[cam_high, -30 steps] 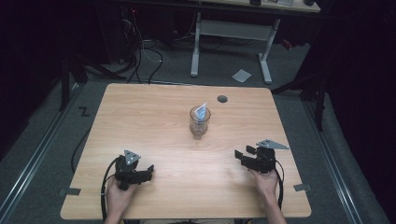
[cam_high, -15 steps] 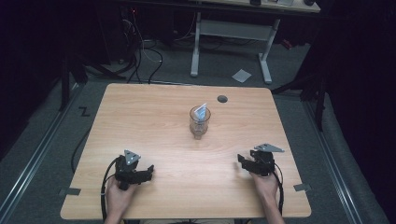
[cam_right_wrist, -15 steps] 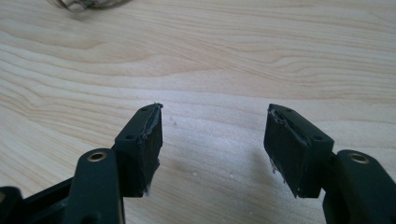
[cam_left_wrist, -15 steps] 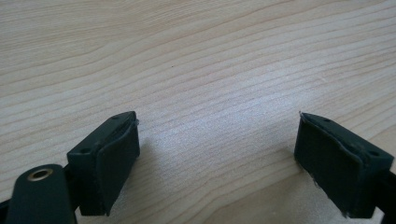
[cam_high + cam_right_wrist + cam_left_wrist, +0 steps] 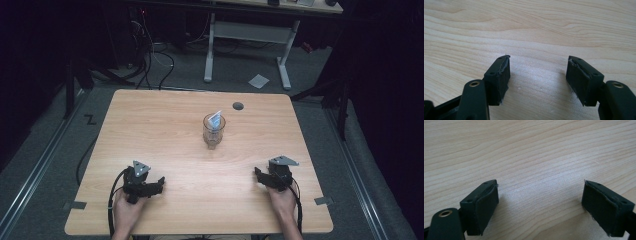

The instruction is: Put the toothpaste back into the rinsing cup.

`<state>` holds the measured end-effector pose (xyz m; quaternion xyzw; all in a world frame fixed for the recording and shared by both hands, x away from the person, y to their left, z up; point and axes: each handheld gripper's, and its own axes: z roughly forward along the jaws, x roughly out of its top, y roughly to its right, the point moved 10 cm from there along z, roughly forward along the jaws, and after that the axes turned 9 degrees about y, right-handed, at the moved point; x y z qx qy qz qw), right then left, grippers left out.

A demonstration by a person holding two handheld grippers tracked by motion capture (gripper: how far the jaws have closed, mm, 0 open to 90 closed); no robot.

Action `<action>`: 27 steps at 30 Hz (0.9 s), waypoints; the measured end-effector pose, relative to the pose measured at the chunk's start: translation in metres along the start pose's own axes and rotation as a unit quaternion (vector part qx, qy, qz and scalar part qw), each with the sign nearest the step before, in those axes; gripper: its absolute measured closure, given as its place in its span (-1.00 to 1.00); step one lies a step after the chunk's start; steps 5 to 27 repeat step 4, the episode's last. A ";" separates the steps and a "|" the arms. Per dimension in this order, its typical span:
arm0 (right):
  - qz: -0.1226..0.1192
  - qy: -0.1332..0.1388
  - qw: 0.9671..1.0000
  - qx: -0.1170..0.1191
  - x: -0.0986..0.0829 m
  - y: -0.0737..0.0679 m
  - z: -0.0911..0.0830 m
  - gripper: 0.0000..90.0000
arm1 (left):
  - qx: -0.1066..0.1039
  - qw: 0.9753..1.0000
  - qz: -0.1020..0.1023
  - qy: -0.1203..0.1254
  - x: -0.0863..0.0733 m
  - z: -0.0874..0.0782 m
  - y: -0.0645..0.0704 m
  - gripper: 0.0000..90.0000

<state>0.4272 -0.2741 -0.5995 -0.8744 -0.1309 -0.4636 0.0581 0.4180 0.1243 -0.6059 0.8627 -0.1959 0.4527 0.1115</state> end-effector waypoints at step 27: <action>0.000 -0.001 1.000 0.001 0.000 -0.001 0.000 -0.22 | 0.000 1.000 0.000 0.000 0.000 0.000 0.000 -0.68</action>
